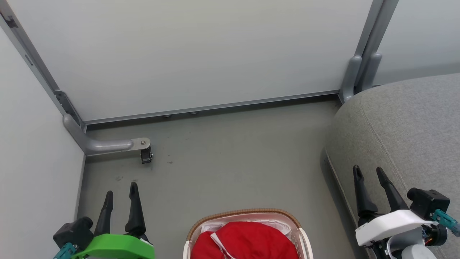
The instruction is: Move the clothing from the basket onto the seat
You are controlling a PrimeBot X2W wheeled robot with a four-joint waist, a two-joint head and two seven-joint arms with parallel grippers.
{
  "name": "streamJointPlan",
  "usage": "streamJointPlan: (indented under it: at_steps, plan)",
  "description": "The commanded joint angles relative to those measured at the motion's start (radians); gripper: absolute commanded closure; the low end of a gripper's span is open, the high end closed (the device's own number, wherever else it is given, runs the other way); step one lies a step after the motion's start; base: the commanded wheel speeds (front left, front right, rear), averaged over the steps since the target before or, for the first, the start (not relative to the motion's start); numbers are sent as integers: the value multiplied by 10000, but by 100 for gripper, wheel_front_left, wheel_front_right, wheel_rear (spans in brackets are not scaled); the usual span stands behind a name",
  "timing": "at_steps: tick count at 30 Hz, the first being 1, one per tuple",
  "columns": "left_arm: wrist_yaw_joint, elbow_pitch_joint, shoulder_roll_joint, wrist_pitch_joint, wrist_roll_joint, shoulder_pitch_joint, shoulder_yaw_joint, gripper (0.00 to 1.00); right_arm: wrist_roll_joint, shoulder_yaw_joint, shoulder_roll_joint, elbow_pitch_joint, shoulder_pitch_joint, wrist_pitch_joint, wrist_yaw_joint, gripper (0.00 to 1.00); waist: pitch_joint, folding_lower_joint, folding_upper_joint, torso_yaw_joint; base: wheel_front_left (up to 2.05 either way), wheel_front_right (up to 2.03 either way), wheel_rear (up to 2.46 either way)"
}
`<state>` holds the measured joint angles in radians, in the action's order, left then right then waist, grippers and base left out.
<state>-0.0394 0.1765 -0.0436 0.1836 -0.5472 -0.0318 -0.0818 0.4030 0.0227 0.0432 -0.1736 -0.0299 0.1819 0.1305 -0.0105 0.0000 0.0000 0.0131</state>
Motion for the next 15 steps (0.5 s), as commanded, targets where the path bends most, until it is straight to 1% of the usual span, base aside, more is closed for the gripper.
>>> streamJointPlan:
  at_steps: [1,15]
  plan:
    - [38,7,-77,80,263,-100,-32,0,-265,0,64,11,89,109,2,0,-3,0,0,6,0,0,0]
    - [96,353,-85,386,1124,-174,-194,0,-1480,-65,76,-110,145,412,3,0,-19,0,0,42,0,0,0]
